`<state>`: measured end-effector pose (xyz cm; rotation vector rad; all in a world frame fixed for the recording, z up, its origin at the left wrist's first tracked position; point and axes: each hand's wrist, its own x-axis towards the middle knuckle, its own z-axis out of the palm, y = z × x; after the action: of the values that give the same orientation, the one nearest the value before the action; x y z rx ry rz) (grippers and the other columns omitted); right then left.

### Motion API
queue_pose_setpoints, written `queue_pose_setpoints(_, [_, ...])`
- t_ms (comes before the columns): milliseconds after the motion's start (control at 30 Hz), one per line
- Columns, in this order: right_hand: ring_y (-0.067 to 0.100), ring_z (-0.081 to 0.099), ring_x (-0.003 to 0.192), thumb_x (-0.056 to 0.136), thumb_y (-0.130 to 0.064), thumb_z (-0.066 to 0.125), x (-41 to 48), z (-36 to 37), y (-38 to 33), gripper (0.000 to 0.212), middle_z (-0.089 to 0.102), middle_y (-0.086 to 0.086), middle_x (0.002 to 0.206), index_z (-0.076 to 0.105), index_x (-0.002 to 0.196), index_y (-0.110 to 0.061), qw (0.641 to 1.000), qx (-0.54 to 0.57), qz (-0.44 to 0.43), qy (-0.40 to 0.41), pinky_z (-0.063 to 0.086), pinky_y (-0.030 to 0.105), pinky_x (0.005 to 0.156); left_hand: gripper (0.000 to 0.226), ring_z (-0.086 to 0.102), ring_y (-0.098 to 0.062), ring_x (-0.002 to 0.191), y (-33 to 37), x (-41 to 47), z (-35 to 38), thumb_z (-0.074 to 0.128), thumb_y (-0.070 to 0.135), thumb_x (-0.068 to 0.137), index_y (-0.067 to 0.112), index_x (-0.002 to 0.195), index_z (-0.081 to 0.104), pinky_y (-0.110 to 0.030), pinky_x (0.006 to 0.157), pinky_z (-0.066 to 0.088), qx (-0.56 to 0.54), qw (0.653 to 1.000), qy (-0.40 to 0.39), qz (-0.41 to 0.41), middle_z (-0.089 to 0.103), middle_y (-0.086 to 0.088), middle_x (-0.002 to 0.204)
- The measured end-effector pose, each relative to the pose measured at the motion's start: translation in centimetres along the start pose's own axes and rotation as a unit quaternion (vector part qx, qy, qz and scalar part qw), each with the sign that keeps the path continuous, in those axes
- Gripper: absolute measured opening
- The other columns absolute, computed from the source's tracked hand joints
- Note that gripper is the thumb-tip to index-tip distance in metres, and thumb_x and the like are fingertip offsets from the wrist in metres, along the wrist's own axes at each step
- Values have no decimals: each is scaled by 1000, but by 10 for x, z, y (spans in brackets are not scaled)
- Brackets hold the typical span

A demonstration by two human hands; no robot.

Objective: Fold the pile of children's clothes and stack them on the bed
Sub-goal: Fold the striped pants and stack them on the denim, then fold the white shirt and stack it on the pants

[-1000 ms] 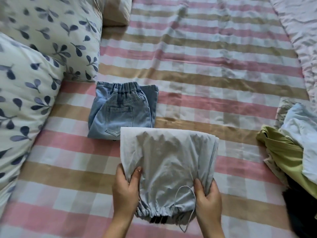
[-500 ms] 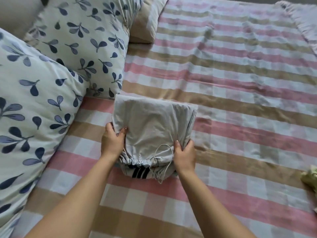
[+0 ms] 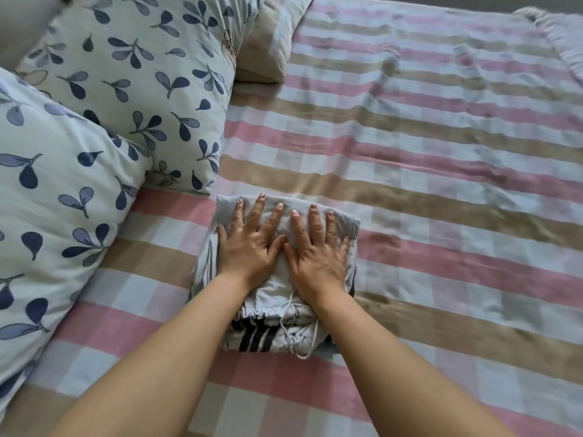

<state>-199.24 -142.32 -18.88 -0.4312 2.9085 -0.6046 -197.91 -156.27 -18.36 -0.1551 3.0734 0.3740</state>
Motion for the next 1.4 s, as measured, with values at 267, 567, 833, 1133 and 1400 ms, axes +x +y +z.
queue_pose_setpoints(267, [19,-20,142,94,-57,21,11,-6,-1,58,-19,-11,155,-6,144,-45,997,3,18,-73,-8,52,112,57,-9,-23,144,-1,6,2,24,51,96,41,144,-4,-59,111,4,-6,999,-40,-15,-9,9,157])
queue_pose_setpoints(567, [20,38,128,94,-31,42,-89,-119,22,33,51,-3,133,51,125,-26,1000,-8,-25,3,22,47,110,45,36,-18,130,67,-54,-99,45,25,91,20,136,42,-39,106,27,30,997,-46,59,43,1,141])
queue_pose_setpoints(833, [11,48,114,94,-33,37,-237,-217,159,30,60,-14,118,56,117,-32,992,-41,115,10,28,30,96,35,54,-20,110,243,-137,-95,46,27,92,23,126,53,-30,89,38,-19,974,-72,214,59,4,122])
queue_pose_setpoints(1133, [10,50,110,93,-32,44,-376,-284,331,27,60,-15,116,58,115,-32,968,-24,239,79,33,27,92,38,46,-12,120,480,-199,-13,40,31,94,30,132,45,-26,91,37,-110,936,-150,299,51,11,131])
queue_pose_setpoints(1400, [19,53,108,80,-17,66,-441,-279,450,25,63,-6,108,68,103,-22,949,6,297,109,42,28,91,36,44,-12,119,594,-230,73,43,28,92,26,127,51,-25,90,37,-126,907,-194,353,52,9,126])
